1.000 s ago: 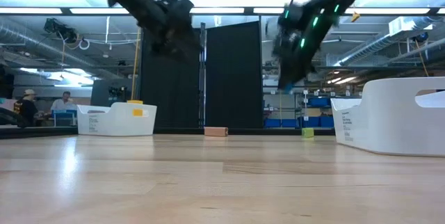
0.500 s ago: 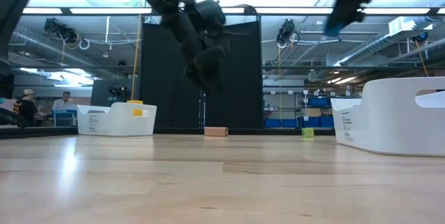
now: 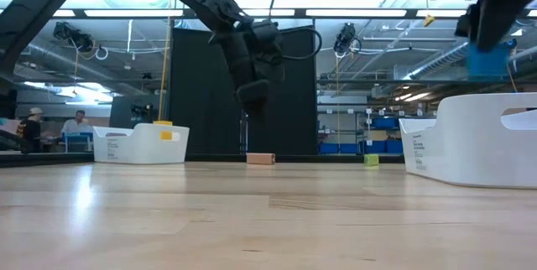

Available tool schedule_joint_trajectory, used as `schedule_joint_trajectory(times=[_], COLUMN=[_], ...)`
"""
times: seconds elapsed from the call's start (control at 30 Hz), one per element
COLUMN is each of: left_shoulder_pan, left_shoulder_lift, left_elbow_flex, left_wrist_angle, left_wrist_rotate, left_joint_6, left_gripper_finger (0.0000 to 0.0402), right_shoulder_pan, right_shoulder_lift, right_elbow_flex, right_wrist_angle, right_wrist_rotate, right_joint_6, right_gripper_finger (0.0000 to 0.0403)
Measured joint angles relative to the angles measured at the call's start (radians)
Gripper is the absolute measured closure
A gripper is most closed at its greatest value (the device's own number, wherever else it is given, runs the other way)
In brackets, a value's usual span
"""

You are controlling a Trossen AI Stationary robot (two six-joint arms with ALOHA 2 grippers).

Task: Sort blocks by size
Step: Put the blue cube block into the bottom white bin, then put the brown rectangular block into the top white bin

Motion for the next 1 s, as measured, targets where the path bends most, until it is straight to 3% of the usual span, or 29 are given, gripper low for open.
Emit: schedule_joint_trajectory(times=[0.27,0.47,1.0], left_shoulder_pan=[0.020,0.019,0.060], left_shoulder_lift=[0.008,0.028,0.232], left_elbow_flex=[0.000,0.001,0.220], left_wrist_angle=[0.016,0.021,-0.154], left_wrist_rotate=[0.000,-0.006,-0.039], left_joint_6=[0.108,0.216,0.377], left_gripper_finger=[0.0101,0.0101,0.0101], right_shoulder_pan=[0.064,0.064,0.095], right_shoulder_lift=[0.118,0.112,0.091], right_elbow_flex=[-0.041,-0.041,-0.040], right_wrist_angle=[0.079,0.142,0.215], right_wrist_rotate=[0.030,0.034,0.042], right_joint_6=[0.032,0.018,0.056], right_gripper_finger=[0.0144,0.0107,0.0119])
